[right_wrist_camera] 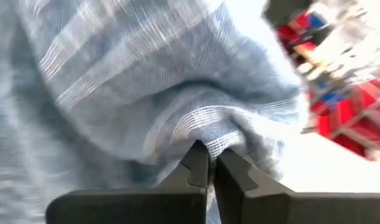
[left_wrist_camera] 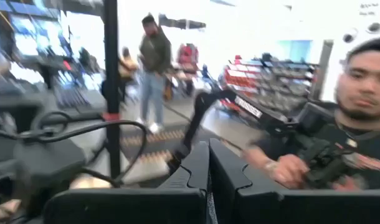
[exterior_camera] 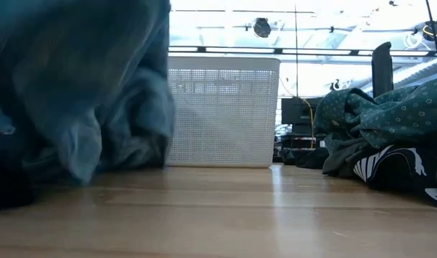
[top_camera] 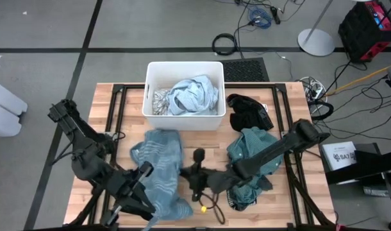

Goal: Sort clothes
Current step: Put the blue striped shirt into the white bin

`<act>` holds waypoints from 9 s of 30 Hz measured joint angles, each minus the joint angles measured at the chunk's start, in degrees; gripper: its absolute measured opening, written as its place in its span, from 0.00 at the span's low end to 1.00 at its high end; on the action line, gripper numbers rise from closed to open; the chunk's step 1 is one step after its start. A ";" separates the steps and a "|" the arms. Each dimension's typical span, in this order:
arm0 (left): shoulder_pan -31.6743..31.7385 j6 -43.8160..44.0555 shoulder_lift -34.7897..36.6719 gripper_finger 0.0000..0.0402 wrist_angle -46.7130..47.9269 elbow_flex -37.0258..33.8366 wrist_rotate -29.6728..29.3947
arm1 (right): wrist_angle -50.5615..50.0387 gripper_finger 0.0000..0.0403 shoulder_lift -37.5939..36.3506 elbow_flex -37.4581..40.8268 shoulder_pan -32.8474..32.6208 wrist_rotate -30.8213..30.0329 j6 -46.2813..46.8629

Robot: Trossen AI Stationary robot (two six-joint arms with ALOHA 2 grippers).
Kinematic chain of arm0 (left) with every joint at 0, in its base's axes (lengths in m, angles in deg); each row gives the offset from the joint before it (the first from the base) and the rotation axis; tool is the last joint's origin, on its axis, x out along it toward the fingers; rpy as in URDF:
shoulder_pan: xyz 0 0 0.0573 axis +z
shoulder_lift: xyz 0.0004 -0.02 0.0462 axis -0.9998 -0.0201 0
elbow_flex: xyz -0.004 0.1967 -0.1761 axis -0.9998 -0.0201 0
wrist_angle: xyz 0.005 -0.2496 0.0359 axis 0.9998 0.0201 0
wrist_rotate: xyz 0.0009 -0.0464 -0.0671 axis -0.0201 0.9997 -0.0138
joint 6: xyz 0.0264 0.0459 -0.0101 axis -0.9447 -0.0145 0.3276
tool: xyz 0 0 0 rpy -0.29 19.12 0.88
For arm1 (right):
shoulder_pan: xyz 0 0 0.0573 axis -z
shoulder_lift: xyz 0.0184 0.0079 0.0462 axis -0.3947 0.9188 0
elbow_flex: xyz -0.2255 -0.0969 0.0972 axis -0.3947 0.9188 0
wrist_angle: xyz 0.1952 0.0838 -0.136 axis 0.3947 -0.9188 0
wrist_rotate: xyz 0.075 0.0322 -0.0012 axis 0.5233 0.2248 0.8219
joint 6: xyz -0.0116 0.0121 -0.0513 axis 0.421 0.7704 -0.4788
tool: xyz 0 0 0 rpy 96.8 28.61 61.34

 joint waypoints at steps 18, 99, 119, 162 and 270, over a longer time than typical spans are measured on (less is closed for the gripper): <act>1.33 -15.02 3.72 0.02 -18.70 0.05 -21.01 | -1.70 0.00 -30.09 0.00 -3.21 -20.37 -22.06; 2.80 31.71 -6.81 0.38 36.96 -5.57 -22.70 | -32.20 0.00 -17.87 11.72 17.08 23.37 22.50; 13.91 9.43 -35.94 0.38 13.34 -4.21 -10.69 | -37.60 0.00 -17.90 11.72 18.52 31.52 23.98; 16.02 12.03 -34.56 0.01 27.67 0.58 2.68 | -49.76 0.03 -23.30 9.14 16.25 31.30 24.73; 4.23 -10.05 4.54 0.00 4.09 0.67 -17.32 | -22.66 0.00 -38.06 8.79 -22.13 -3.68 24.72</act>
